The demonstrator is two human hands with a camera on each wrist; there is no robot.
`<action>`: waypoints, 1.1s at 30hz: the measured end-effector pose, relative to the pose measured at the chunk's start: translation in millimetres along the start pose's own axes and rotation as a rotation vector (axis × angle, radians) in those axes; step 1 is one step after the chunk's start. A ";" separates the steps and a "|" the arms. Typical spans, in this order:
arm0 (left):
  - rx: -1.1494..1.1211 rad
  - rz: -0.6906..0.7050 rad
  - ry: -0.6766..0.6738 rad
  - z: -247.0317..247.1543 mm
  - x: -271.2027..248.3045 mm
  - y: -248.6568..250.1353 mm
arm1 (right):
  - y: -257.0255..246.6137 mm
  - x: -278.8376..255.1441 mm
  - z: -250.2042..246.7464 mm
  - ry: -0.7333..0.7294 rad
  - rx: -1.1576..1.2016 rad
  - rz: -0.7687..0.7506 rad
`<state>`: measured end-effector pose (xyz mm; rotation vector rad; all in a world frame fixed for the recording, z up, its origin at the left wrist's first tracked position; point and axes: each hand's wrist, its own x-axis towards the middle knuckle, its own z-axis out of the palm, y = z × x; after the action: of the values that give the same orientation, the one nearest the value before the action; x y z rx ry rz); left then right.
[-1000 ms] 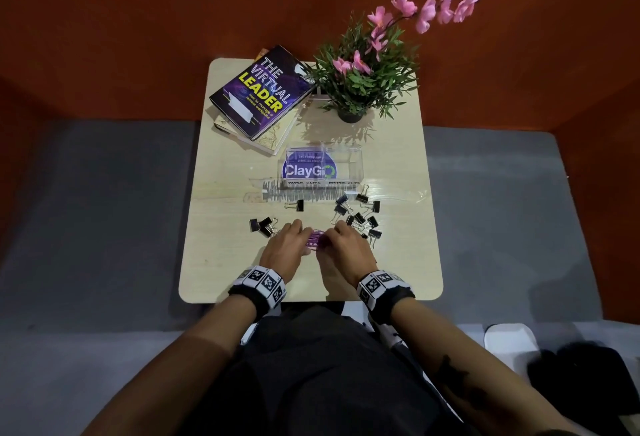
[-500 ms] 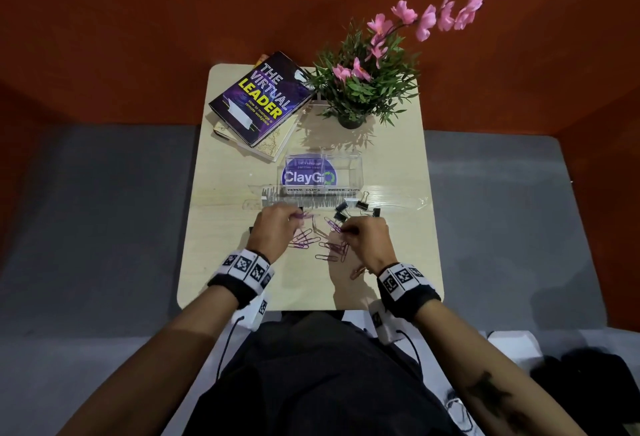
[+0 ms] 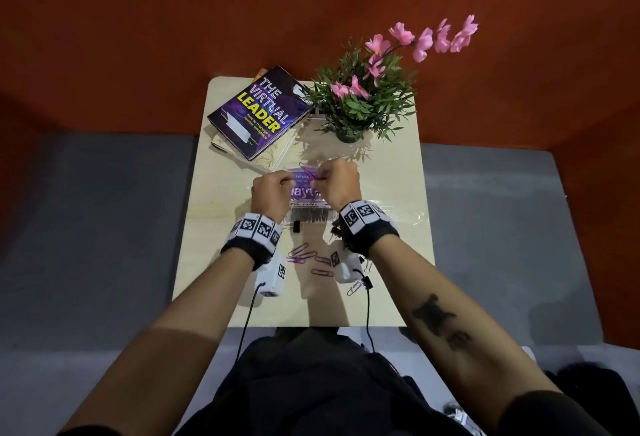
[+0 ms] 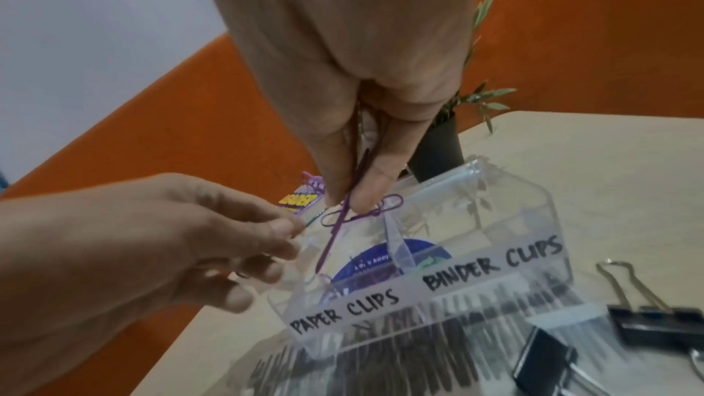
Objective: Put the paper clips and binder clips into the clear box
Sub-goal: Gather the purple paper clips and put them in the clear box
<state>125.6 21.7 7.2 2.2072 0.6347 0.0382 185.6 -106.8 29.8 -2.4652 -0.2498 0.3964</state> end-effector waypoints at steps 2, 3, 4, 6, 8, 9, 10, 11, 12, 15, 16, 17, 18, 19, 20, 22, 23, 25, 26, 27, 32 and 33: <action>-0.008 0.028 0.068 -4.6 -11.9 -9.2 | -2.9 3.1 7.7 -0.042 -0.016 0.002; -0.018 0.044 0.076 -6.3 -19.2 -13.7 | -3.4 2.7 10.6 -0.050 -0.031 -0.008; -0.021 0.060 0.069 -7.0 -26.9 -18.1 | -3.7 0.8 11.9 -0.046 -0.046 -0.017; 0.000 0.085 0.027 -6.6 -44.7 -26.4 | 0.0 -7.3 10.6 -0.001 -0.040 -0.052; 0.049 0.092 -0.043 -4.2 -63.8 -33.9 | 11.7 -20.5 6.1 0.065 -0.005 -0.070; 0.093 0.097 -0.087 -2.0 -72.6 -38.0 | 19.5 -29.3 4.2 0.079 0.004 -0.073; 0.146 0.114 -0.138 0.9 -80.6 -42.4 | 29.8 -38.6 4.5 0.075 0.000 -0.070; 0.205 0.136 -0.196 4.2 -88.8 -46.2 | 40.2 -49.4 5.7 0.051 -0.013 -0.070; 0.267 0.166 -0.254 8.1 -97.3 -50.1 | 51.4 -60.5 9.3 0.005 -0.041 -0.069; 0.462 0.258 -0.369 18.7 -119.9 -60.4 | 76.0 -98.1 23.0 -0.187 -0.165 -0.045; 0.512 0.268 -0.385 22.0 -125.1 -63.3 | 81.6 -110.3 28.1 -0.239 -0.191 -0.042; 0.551 0.271 -0.394 23.9 -129.0 -64.0 | 85.6 -120.7 33.8 -0.274 -0.212 -0.053; 0.578 0.279 -0.398 27.0 -131.2 -65.5 | 89.3 -128.6 40.6 -0.299 -0.224 -0.076; 0.594 0.293 -0.405 29.4 -132.9 -65.6 | 89.3 -134.6 45.7 -0.316 -0.236 -0.096; 0.611 0.318 -0.410 32.1 -133.7 -65.9 | 89.6 -137.4 50.7 -0.321 -0.251 -0.120; 0.620 0.377 -0.429 36.5 -133.9 -66.2 | 85.7 -139.1 55.6 -0.334 -0.276 -0.158; 0.592 0.387 -0.439 36.3 -133.5 -65.6 | 83.7 -139.1 55.3 -0.338 -0.272 -0.161; 0.524 0.357 -0.426 31.8 -128.8 -61.9 | 83.1 -138.8 52.0 -0.311 -0.279 -0.148; 0.506 0.332 -0.413 29.4 -125.9 -60.7 | 85.4 -139.8 51.7 -0.284 -0.281 -0.129; 0.516 0.312 -0.415 27.4 -122.0 -59.3 | 86.3 -140.7 49.9 -0.264 -0.278 -0.101; 0.653 0.328 -0.508 30.0 -112.4 -56.6 | 87.4 -142.9 56.6 -0.274 -0.224 -0.109; 0.665 0.346 -0.512 31.3 -112.3 -56.6 | 86.7 -141.4 58.0 -0.274 -0.224 -0.115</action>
<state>10.6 -21.1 -34.5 2.7779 -0.0476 -0.6206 40.7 -181.4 -35.8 -2.5933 -0.5751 0.6892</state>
